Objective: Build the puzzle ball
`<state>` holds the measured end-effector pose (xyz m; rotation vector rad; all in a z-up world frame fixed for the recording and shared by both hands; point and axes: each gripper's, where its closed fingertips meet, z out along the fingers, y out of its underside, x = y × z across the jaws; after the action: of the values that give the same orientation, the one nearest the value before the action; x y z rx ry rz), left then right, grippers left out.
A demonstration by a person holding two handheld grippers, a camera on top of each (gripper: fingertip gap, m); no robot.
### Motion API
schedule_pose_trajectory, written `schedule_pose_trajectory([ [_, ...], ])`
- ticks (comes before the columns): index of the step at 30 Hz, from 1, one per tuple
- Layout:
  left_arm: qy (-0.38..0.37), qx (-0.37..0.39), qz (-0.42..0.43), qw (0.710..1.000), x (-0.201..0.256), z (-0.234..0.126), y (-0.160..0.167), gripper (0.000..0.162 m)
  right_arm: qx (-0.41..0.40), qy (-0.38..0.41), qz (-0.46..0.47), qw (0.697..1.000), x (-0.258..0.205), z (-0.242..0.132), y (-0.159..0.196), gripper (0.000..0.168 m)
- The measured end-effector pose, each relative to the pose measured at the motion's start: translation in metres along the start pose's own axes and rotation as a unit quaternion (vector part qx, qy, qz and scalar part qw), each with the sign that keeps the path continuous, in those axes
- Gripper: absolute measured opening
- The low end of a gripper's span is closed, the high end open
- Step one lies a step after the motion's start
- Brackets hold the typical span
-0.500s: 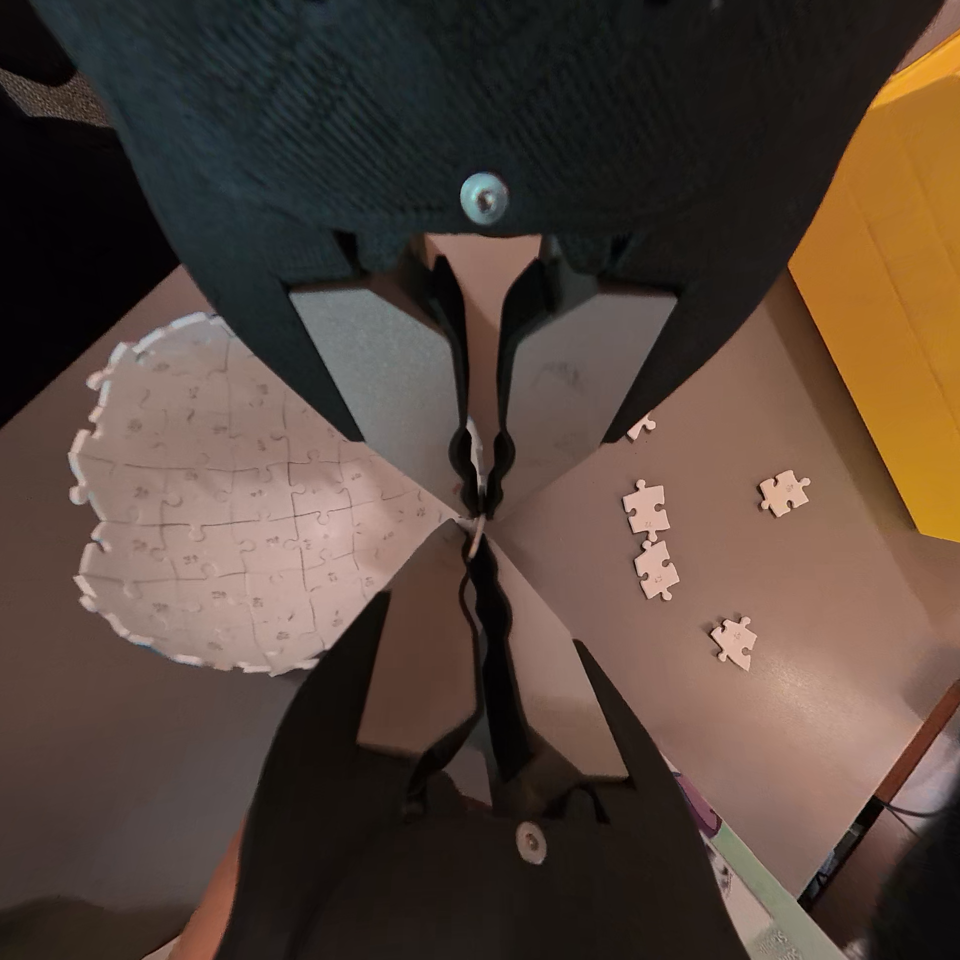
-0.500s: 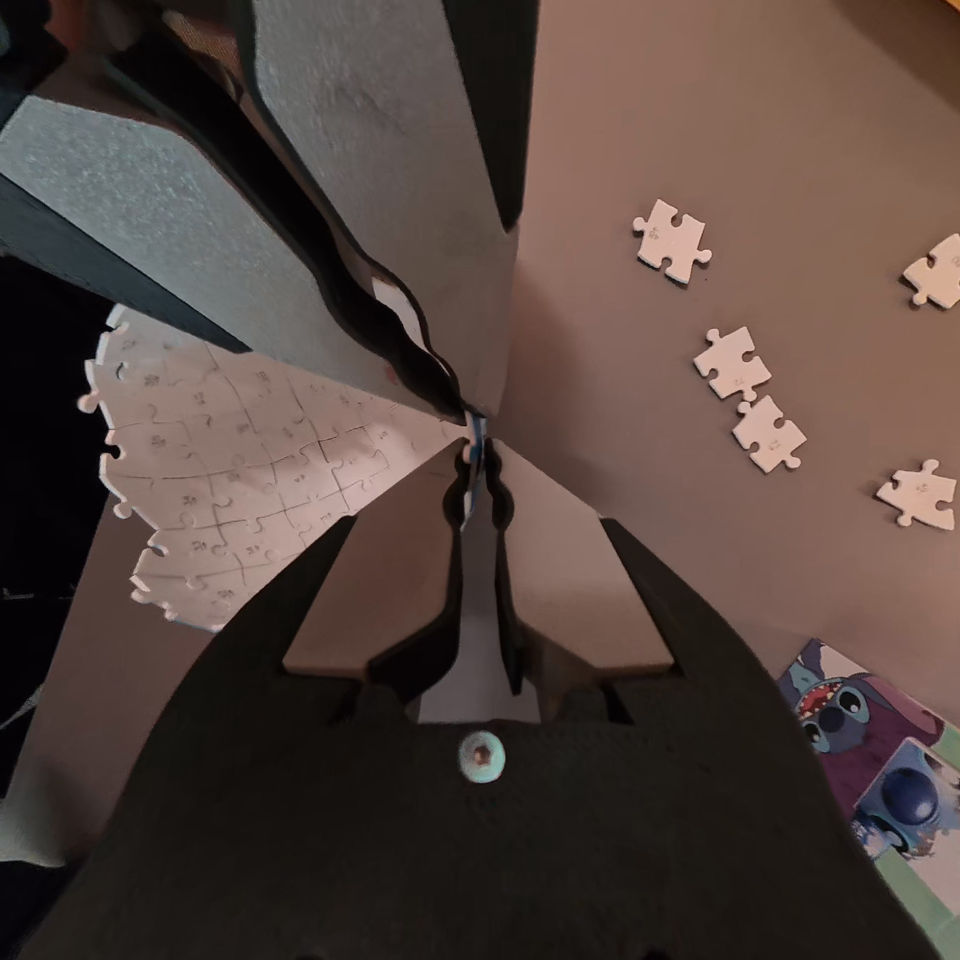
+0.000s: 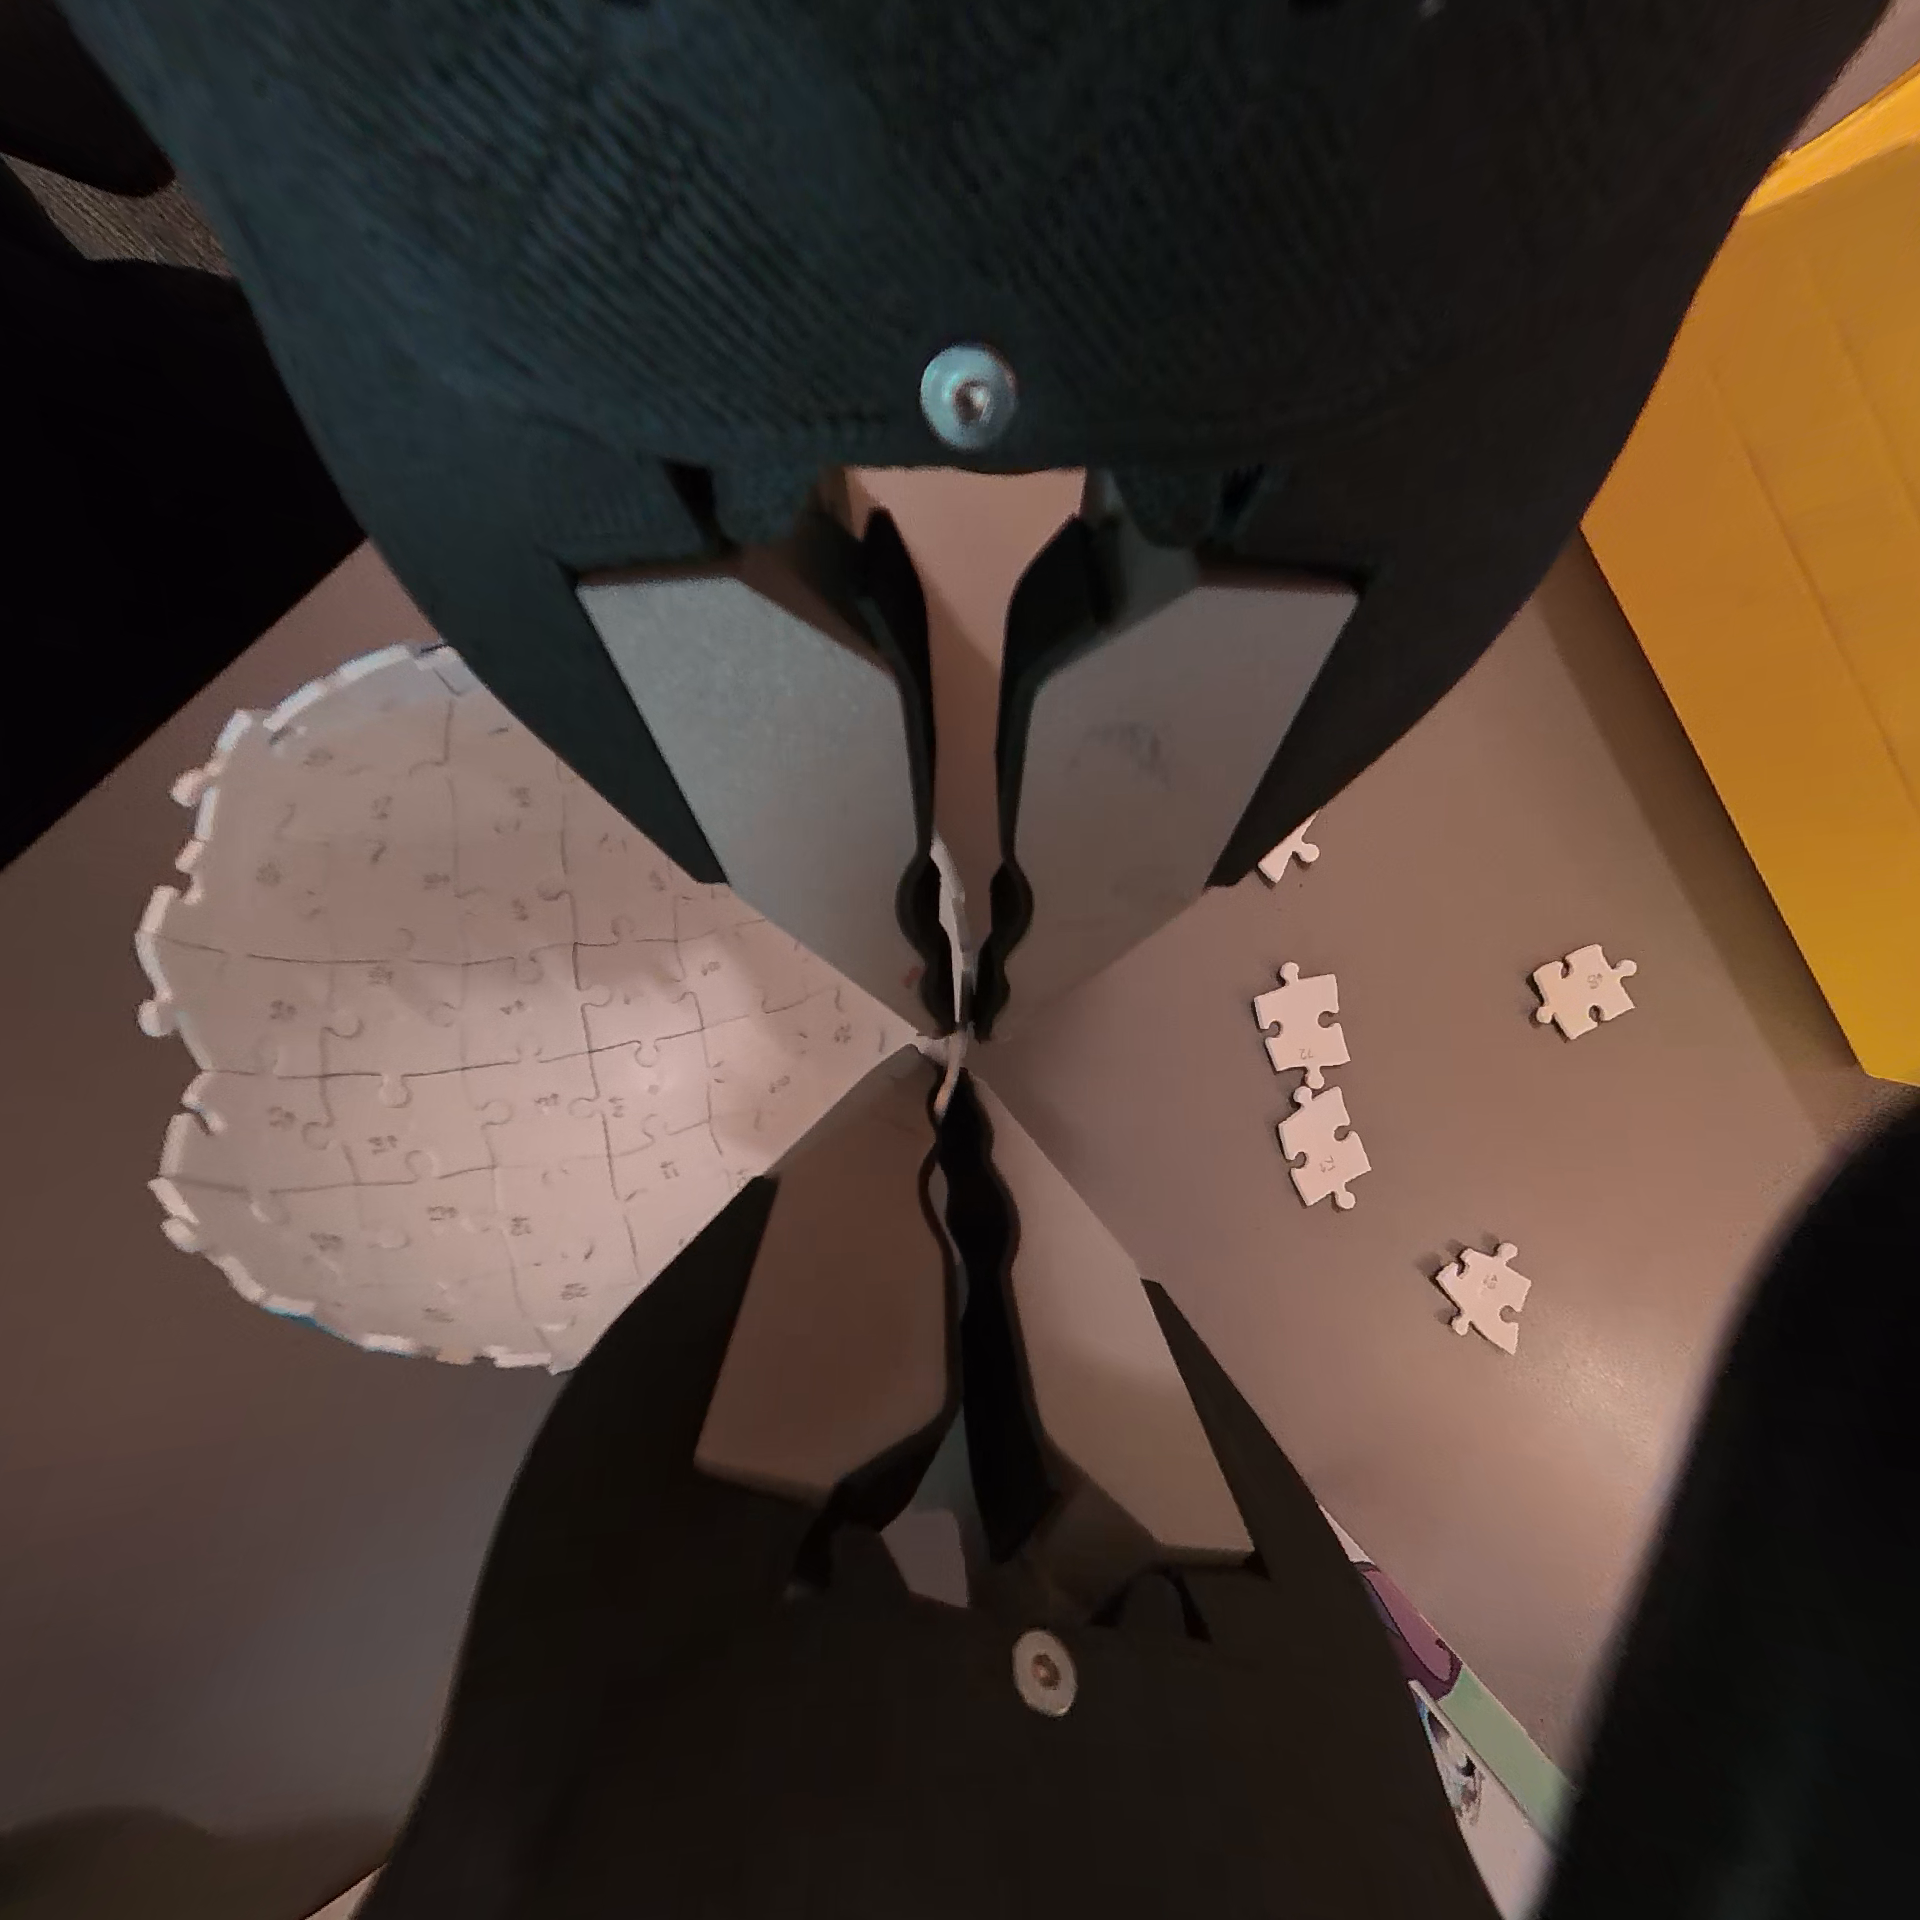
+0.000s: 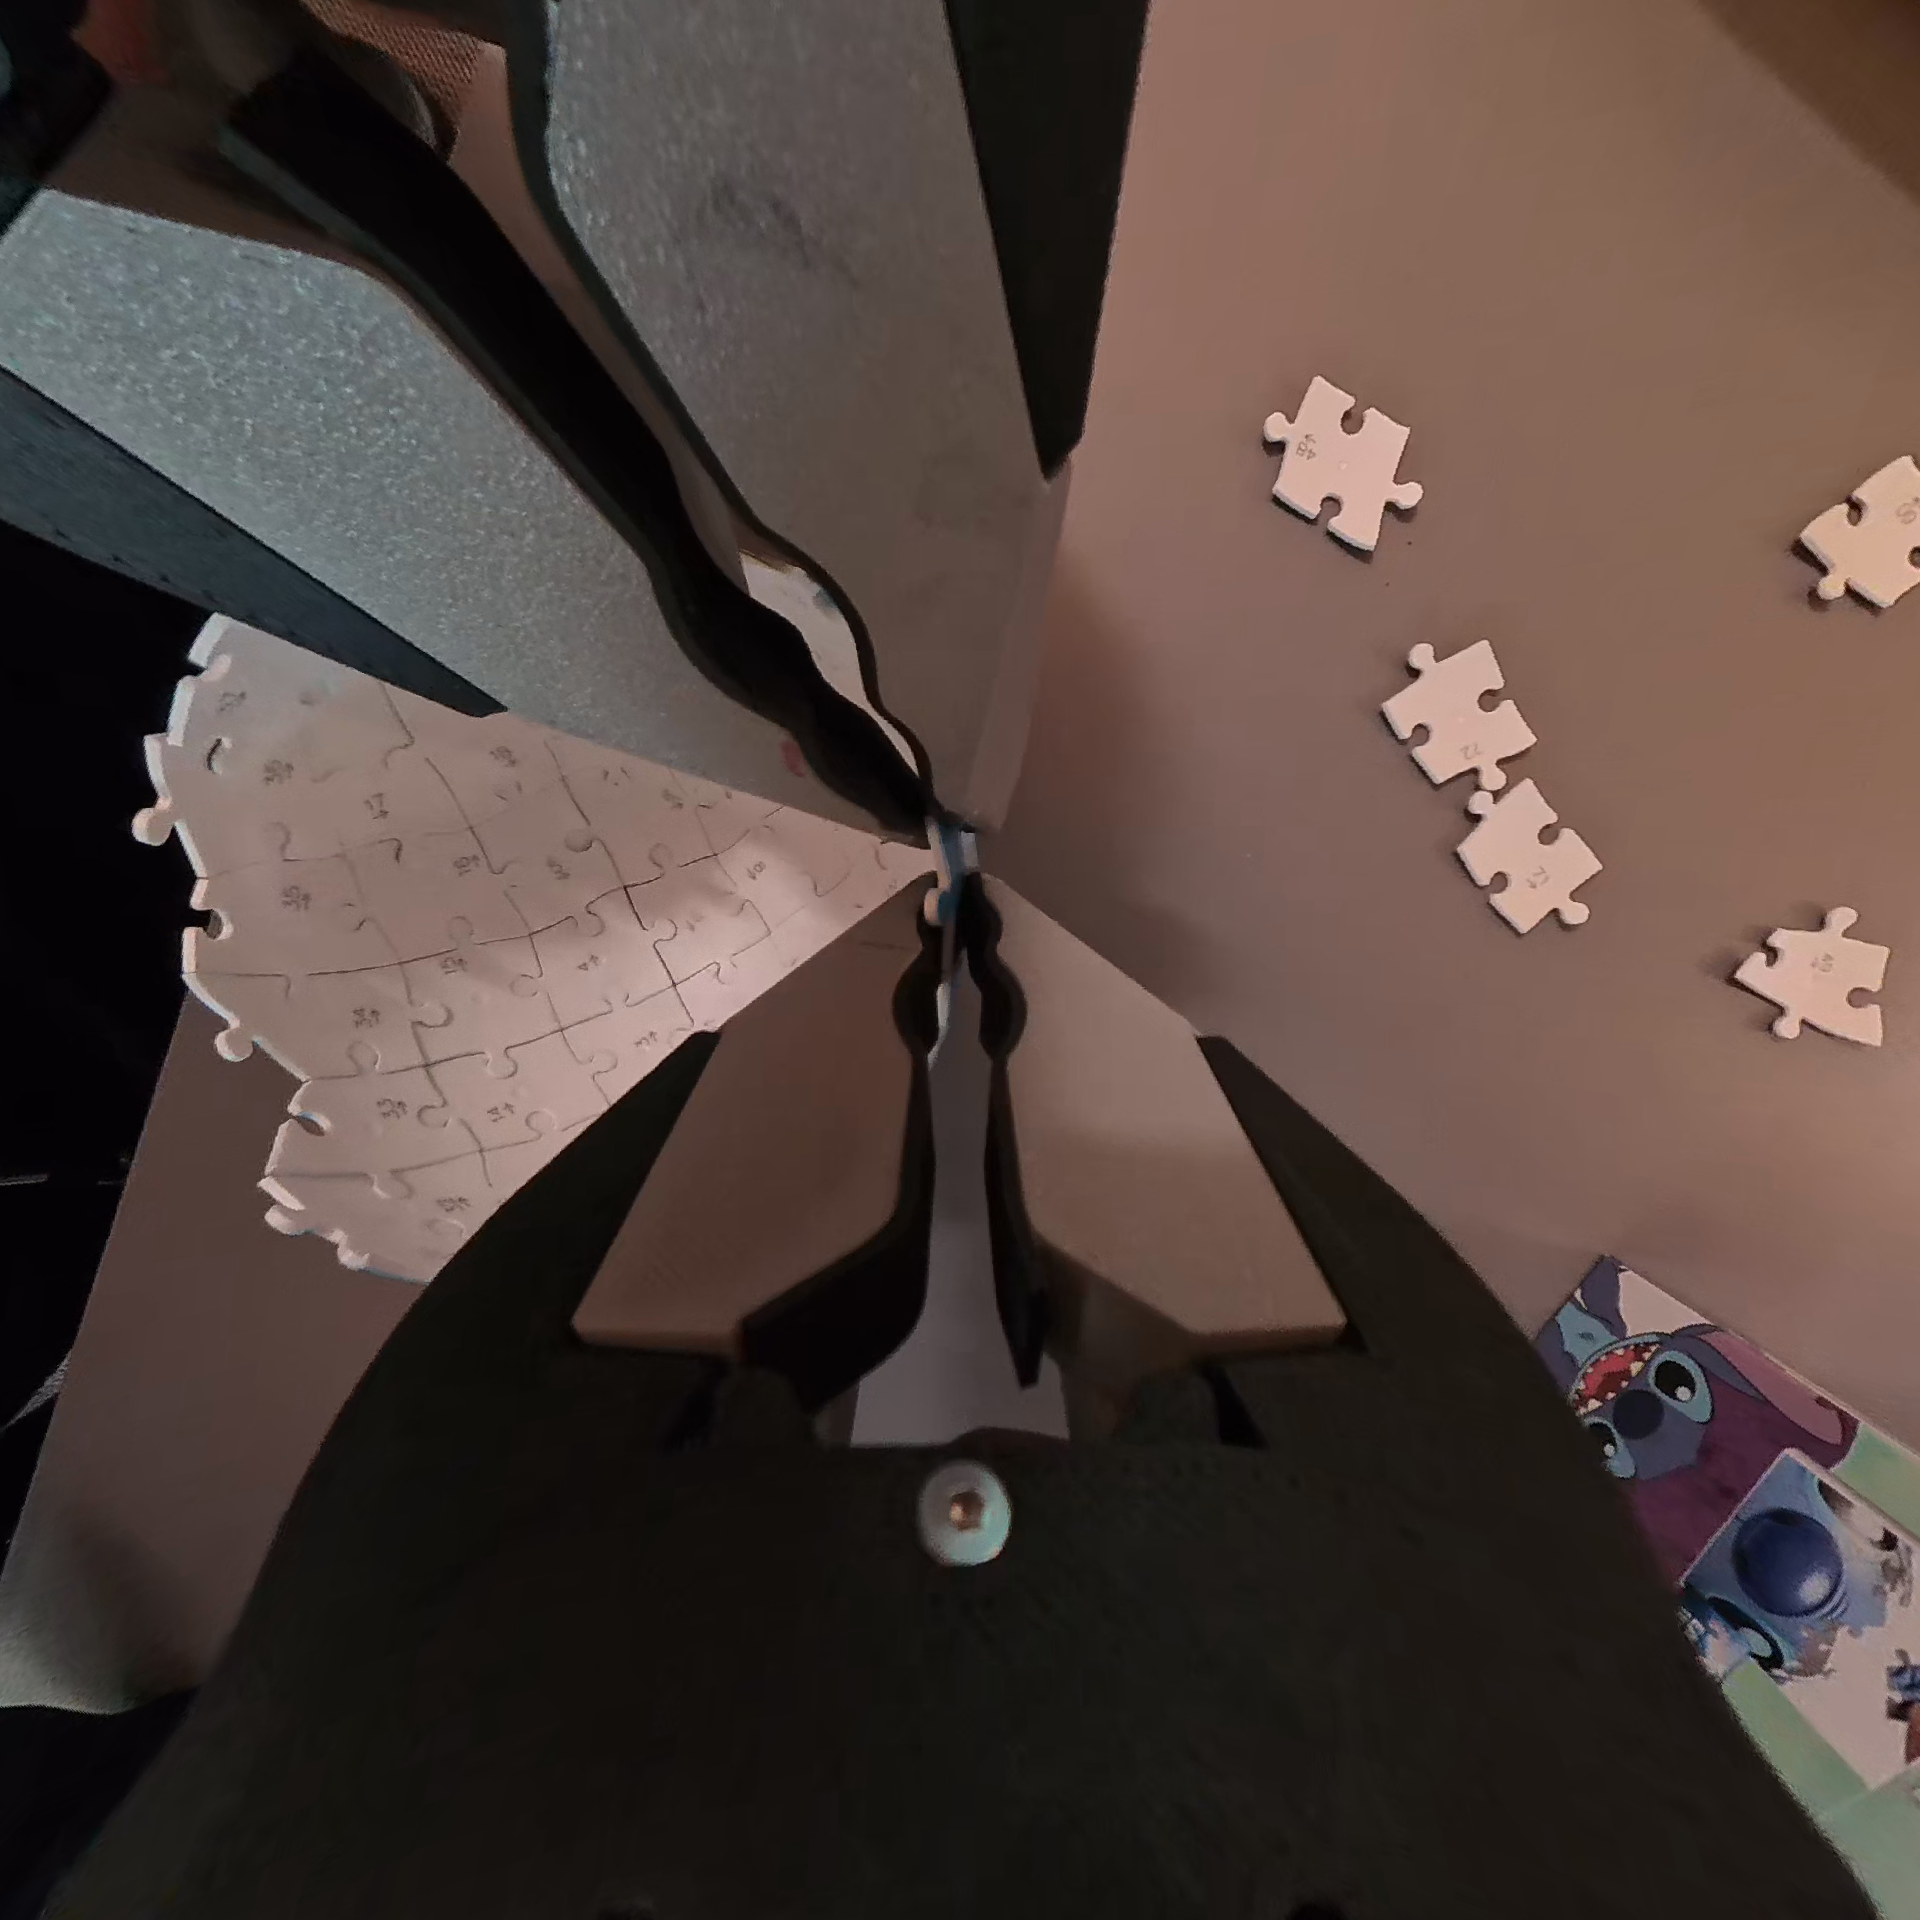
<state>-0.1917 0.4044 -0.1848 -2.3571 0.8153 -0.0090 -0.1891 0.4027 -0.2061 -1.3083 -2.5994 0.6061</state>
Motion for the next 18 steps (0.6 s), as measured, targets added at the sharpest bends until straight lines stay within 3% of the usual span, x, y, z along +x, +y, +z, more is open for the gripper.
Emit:
schedule_pose_trajectory([
  [5,0.012,-0.004,-0.006,1.0,0.0009,-0.0021,0.0025,0.002,-0.002,-0.005,0.003,1.0,-0.0005,0.0015,0.0015,0.0],
  [9,0.036,-0.018,-0.027,0.999,0.0022,-0.0018,0.0063,0.019,0.007,-0.016,0.015,1.0,0.0004,0.0025,0.0011,0.0],
  [18,0.027,-0.055,-0.003,0.998,0.0014,0.0016,0.0027,0.023,0.01,-0.021,0.012,1.0,0.0005,0.002,0.0035,0.0],
])
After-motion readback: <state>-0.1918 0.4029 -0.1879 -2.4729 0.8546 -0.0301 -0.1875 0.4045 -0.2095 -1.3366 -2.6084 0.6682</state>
